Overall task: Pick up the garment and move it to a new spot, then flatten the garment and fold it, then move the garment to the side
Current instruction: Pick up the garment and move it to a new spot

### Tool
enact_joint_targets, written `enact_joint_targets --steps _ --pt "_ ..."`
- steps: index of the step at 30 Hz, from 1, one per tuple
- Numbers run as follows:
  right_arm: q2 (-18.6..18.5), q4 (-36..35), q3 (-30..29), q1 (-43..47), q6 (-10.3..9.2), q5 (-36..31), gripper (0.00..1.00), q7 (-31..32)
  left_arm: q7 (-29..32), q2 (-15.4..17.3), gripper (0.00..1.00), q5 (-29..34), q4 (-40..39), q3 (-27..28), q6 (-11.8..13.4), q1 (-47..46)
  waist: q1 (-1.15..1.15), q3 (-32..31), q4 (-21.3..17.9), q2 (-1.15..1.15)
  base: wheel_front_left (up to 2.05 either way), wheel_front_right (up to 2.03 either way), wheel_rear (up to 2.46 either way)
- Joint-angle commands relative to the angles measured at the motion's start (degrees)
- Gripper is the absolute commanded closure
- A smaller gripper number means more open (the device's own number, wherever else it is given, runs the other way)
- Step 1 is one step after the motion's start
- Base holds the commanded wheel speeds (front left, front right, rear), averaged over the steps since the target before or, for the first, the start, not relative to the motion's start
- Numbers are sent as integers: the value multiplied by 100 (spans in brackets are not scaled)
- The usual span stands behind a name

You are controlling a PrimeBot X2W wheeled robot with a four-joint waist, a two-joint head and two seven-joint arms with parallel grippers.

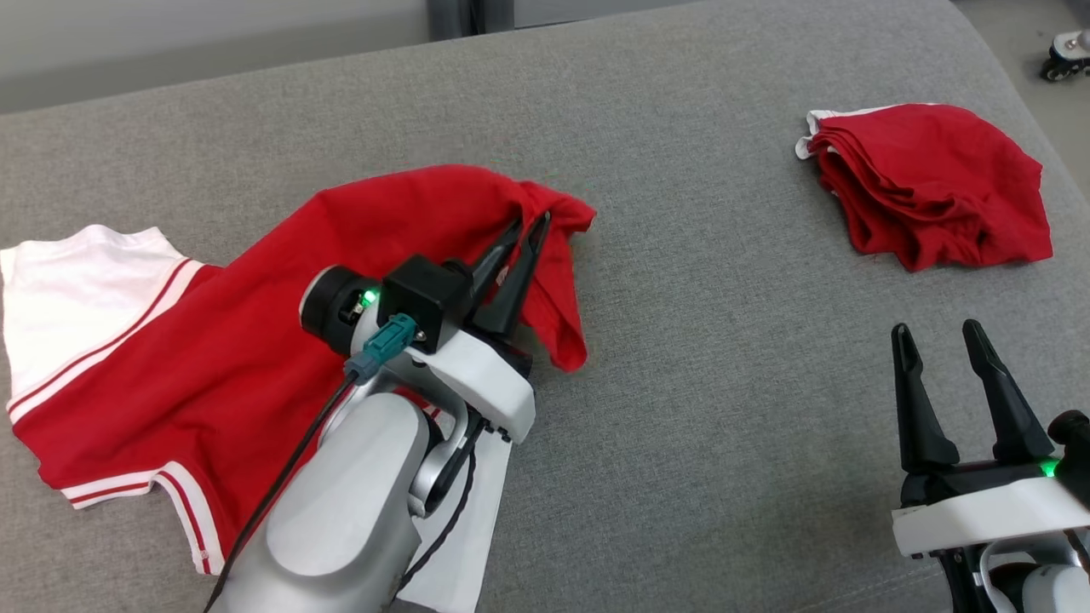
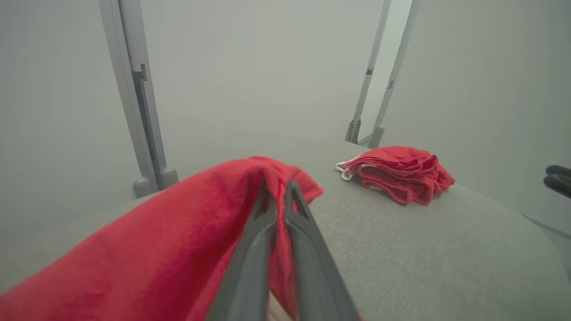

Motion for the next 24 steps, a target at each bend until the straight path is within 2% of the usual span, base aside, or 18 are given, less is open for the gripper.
enact_joint_targets --steps 1,2,6,9,14,20,24 --pt "2 36 -25 -90 2 57 0 -52 3 -15 75 -91 177 -46 -48 -34 0 77 -36 0 0 0 0" --pt "5 90 -15 -119 2 53 0 -87 -20 -25 0 -142 449 -162 -76 40 0 85 10 0 0 0 0" --pt "2 148 -22 -163 2 47 0 -119 -217 -55 0 -276 726 -310 -127 218 0 16 176 0 0 0 0" --pt "0 201 -27 -147 2 8 0 -120 -396 -61 0 -294 738 -342 -76 395 0 -118 333 0 0 0 0" --pt "-9 232 -49 -47 2 -38 0 -51 -613 157 0 -315 433 -18 270 830 0 -384 609 0 0 0 0" --pt "-45 159 -113 91 2 -99 0 38 -684 524 0 -392 -162 688 831 1320 0 -625 947 0 0 0 0" --pt "-65 103 -123 129 2 -136 0 92 -695 710 0 -458 -399 1020 975 1567 0 -728 1091 0 0 0 0"
